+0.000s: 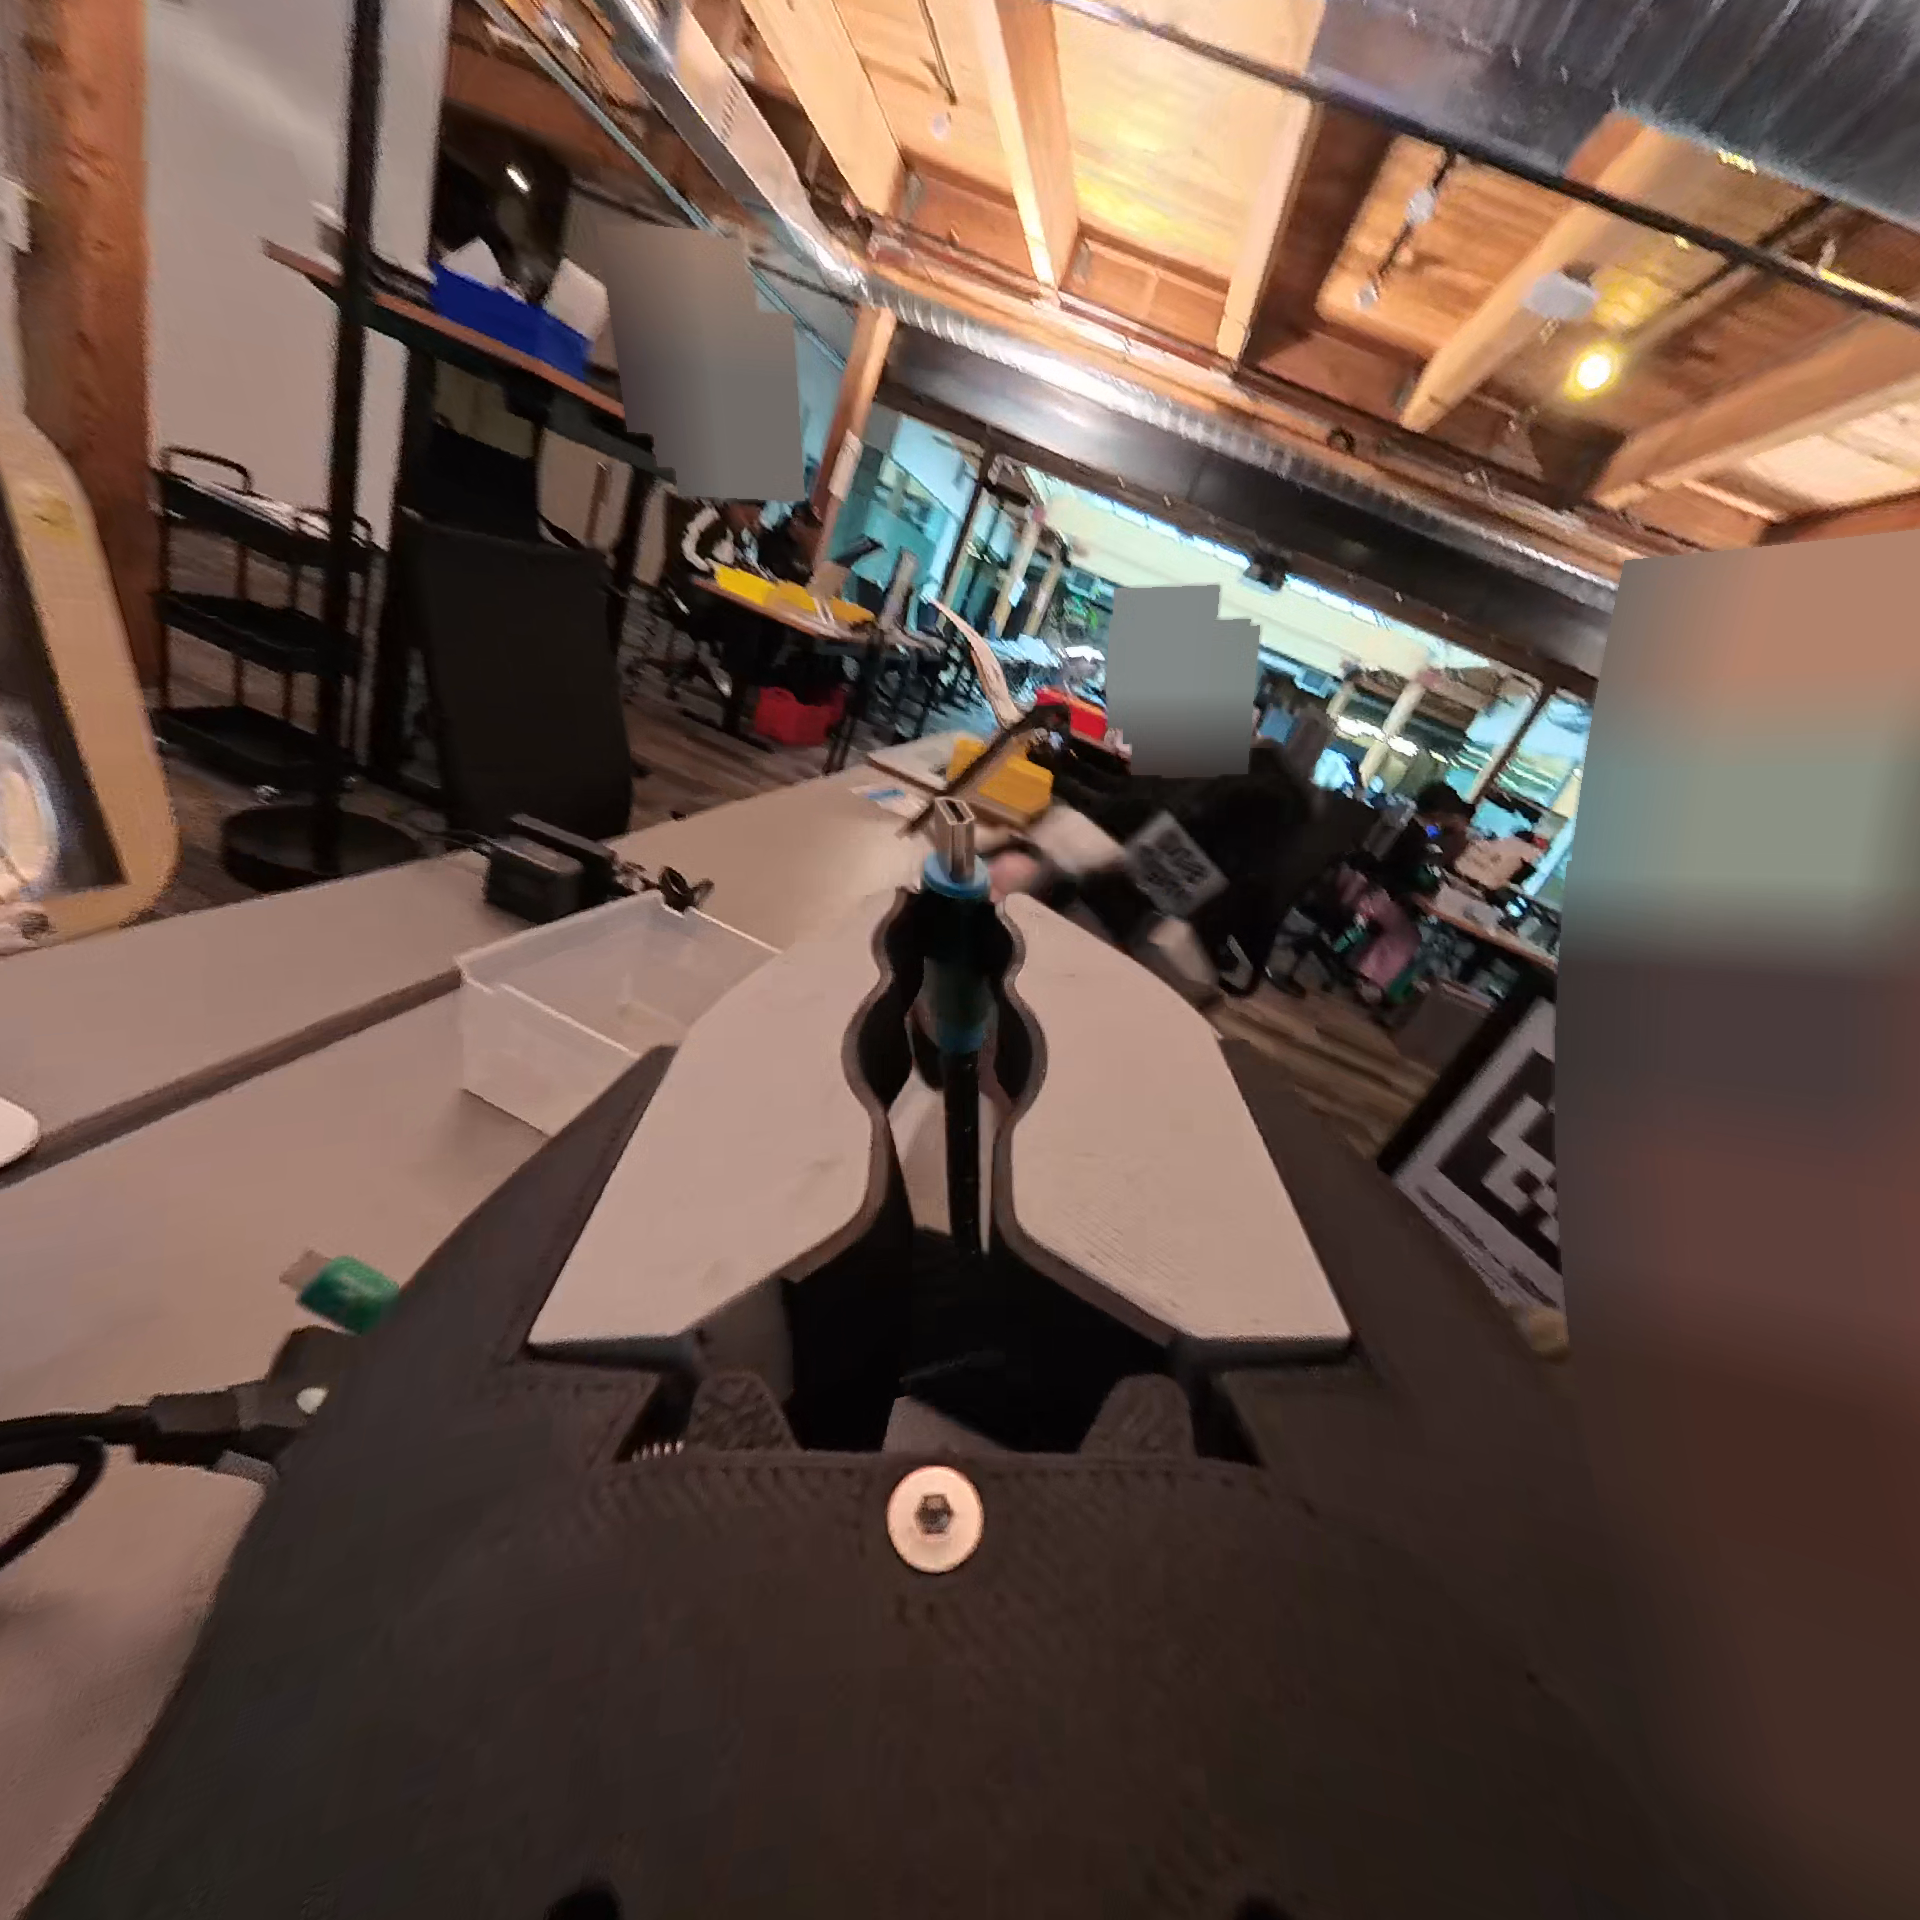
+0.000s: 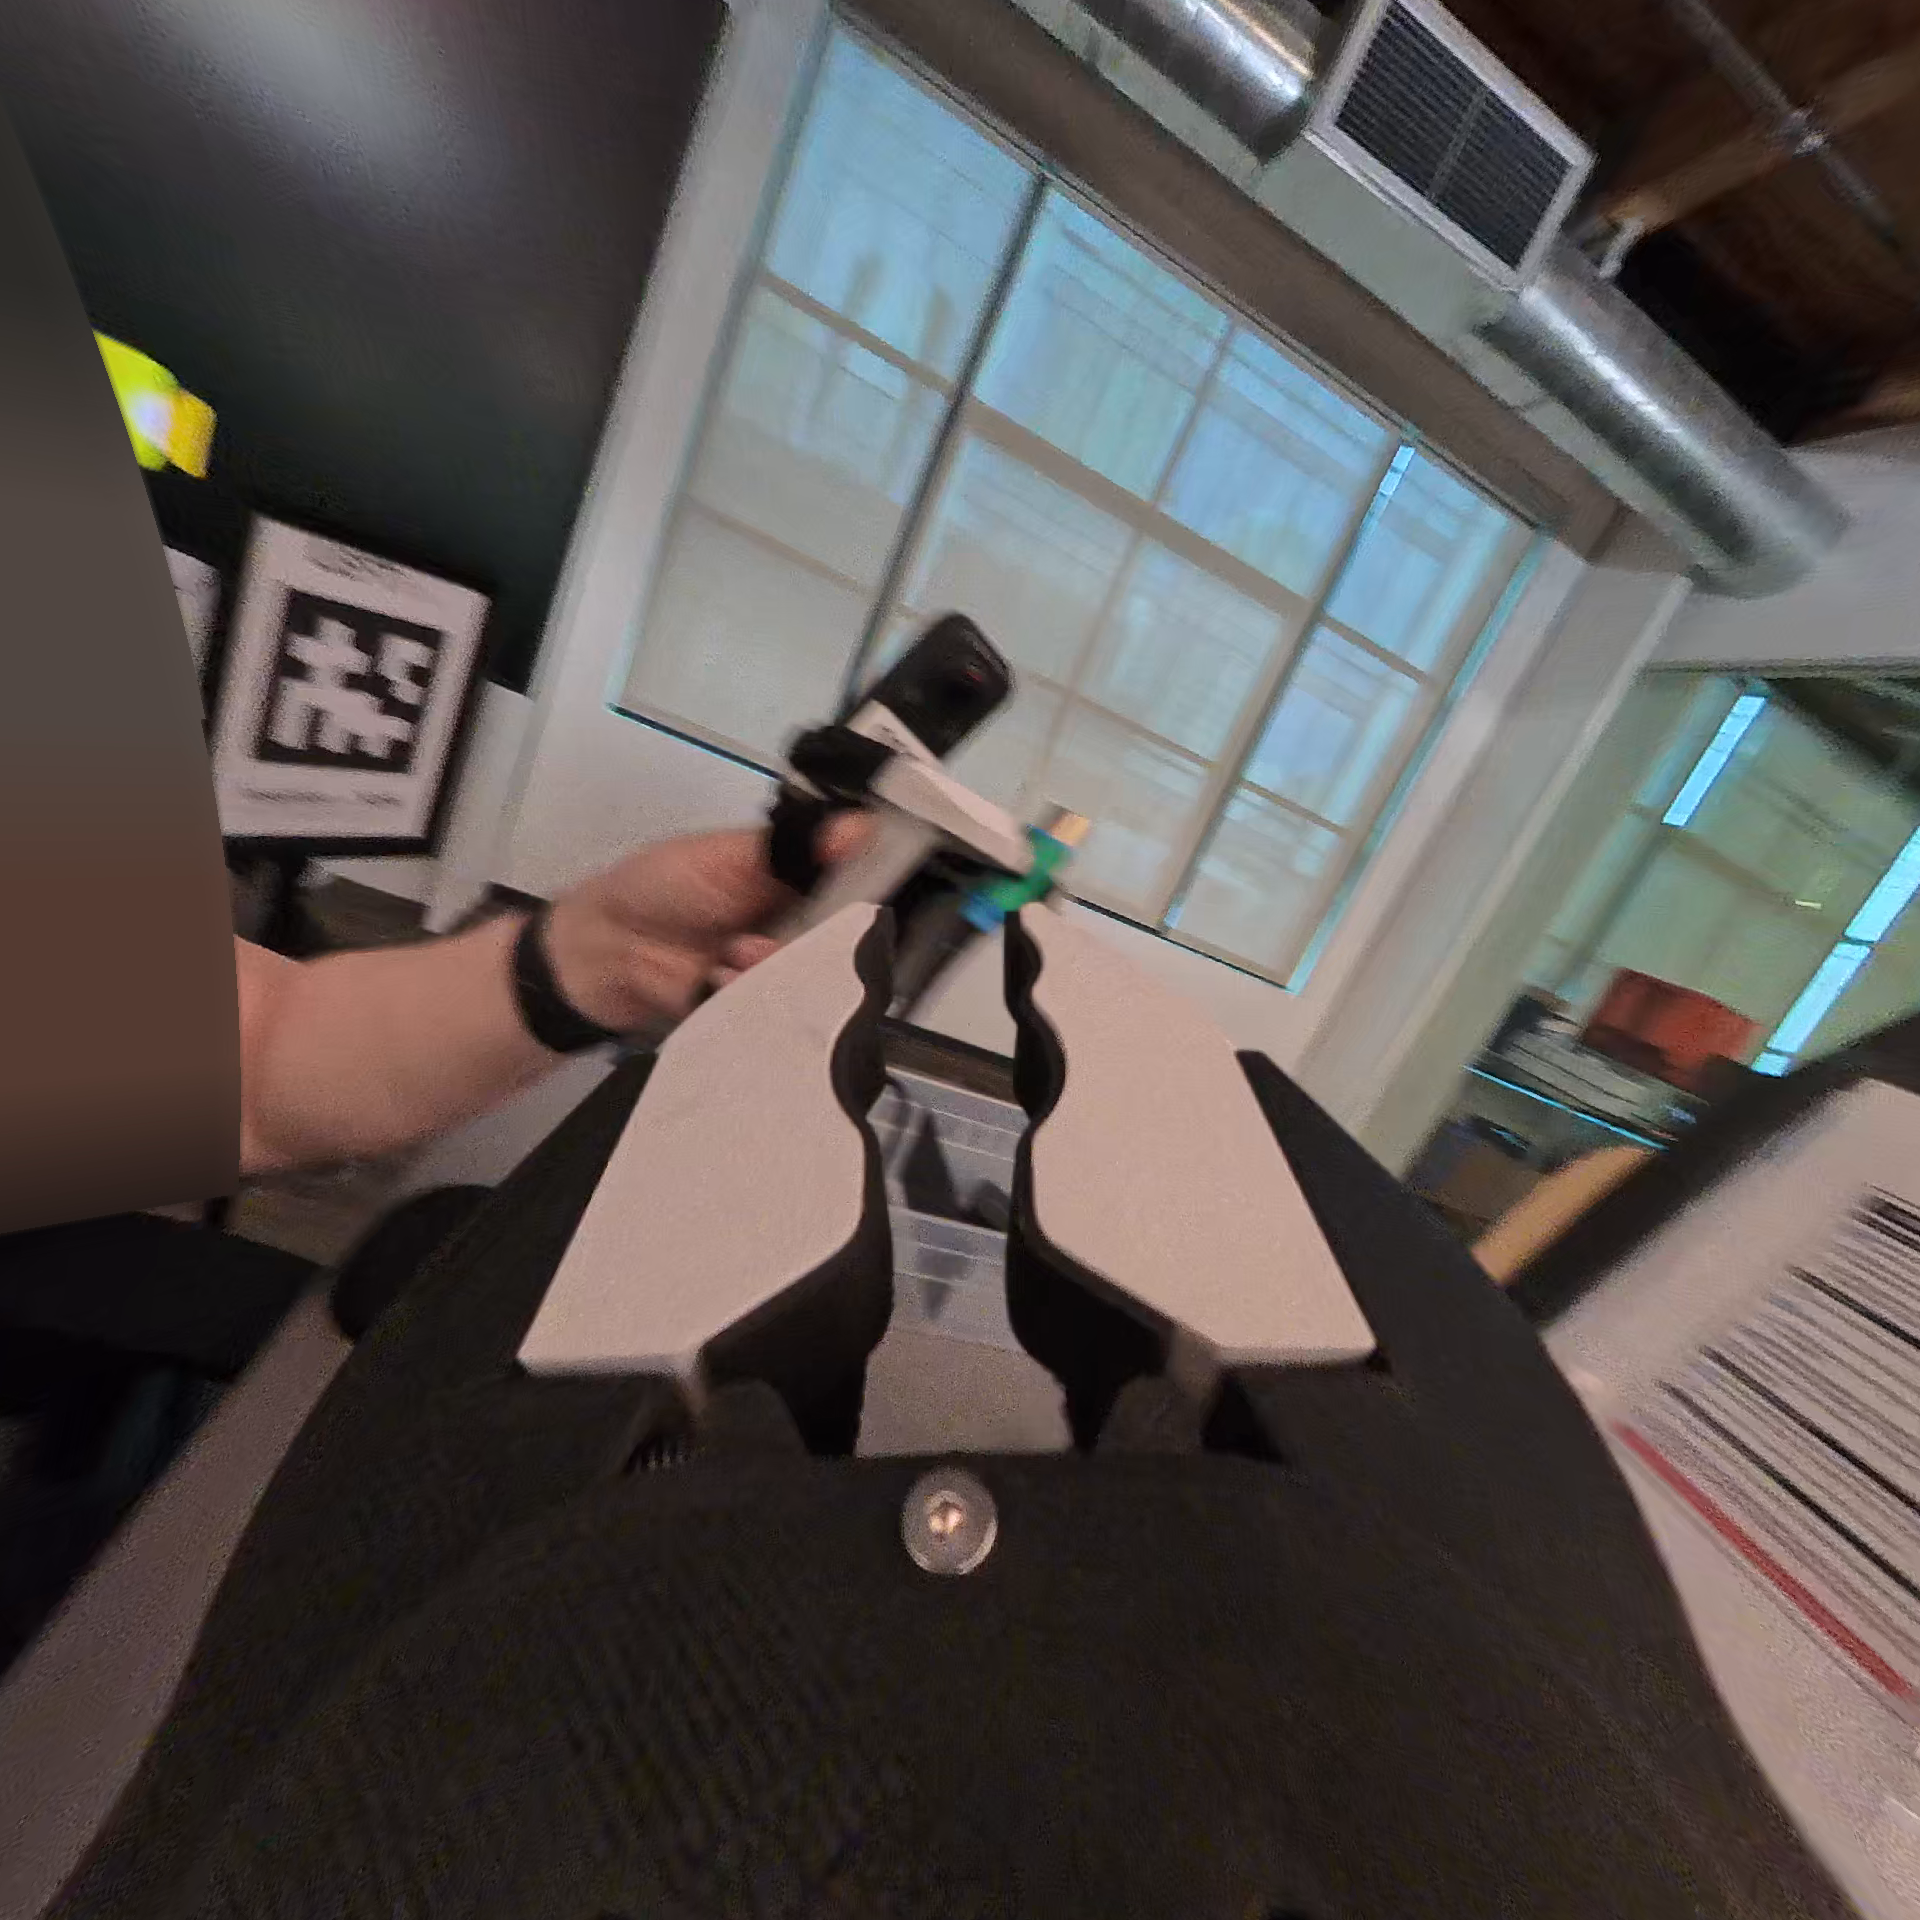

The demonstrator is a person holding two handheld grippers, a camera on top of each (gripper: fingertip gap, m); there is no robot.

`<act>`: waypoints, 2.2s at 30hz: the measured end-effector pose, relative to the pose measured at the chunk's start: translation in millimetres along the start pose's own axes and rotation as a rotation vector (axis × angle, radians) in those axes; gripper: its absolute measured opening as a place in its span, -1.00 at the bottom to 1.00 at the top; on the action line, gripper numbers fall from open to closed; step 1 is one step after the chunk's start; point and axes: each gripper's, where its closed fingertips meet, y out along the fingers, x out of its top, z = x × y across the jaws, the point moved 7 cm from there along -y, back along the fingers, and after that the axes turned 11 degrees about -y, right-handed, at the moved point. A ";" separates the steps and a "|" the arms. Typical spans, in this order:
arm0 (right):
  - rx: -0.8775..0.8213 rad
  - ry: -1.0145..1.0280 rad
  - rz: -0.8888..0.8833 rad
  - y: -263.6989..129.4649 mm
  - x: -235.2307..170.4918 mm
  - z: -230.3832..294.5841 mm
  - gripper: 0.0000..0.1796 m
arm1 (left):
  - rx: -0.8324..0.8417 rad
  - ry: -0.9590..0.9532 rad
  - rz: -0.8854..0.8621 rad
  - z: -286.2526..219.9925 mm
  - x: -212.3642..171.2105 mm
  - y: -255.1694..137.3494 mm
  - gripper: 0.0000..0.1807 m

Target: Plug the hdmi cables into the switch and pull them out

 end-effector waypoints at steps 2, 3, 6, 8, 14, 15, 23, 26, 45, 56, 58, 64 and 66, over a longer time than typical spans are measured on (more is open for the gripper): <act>0.069 0.057 0.016 10.7 7.7 15.8 -0.83 | 0.035 0.029 -0.055 5.6 11.7 3.7 -0.87; 0.113 0.096 0.076 19.2 4.0 24.6 -0.83 | 0.048 0.044 -0.074 7.7 17.7 6.5 -0.87; 0.151 0.207 0.194 48.6 -20.4 48.5 -0.83 | 0.091 0.058 -0.085 14.7 31.8 20.2 -0.87; 0.096 0.257 0.265 67.1 -47.0 58.5 -0.85 | 0.110 0.045 -0.079 18.7 36.4 31.4 -0.87; -0.477 0.029 0.362 63.0 -118.9 33.1 -0.70 | 0.103 -0.068 -0.128 27.1 33.2 54.4 -0.87; -0.548 -0.048 0.356 57.0 -120.0 27.7 -0.66 | 0.085 -0.096 -0.137 28.7 28.8 58.0 -0.87; -0.675 -0.223 0.083 4.8 -82.8 -13.7 -0.64 | -0.064 -0.280 -0.136 41.5 -8.4 76.0 -0.88; -0.494 -0.326 0.007 4.0 -70.4 -7.2 -0.72 | -0.079 -0.308 -0.113 47.5 -12.5 74.7 -0.88; -0.540 -0.290 0.078 10.4 -66.6 -3.8 -0.87 | -0.054 -0.235 -0.149 39.7 -19.9 67.0 -0.88; -0.570 -0.308 0.082 9.2 -69.7 -0.5 -0.89 | -0.047 -0.246 -0.179 41.6 -26.2 68.4 -0.87; -0.579 -0.333 0.079 8.4 -69.5 0.6 -0.91 | -0.048 -0.246 -0.186 40.1 -27.4 69.0 -0.87; -0.551 -0.335 0.102 8.7 -68.4 0.1 -0.91 | -0.057 -0.273 -0.208 40.3 -29.7 66.5 -0.87; -0.530 -0.337 0.113 9.1 -68.1 -0.8 -0.91 | -0.068 -0.249 -0.202 42.0 -29.5 64.9 -0.87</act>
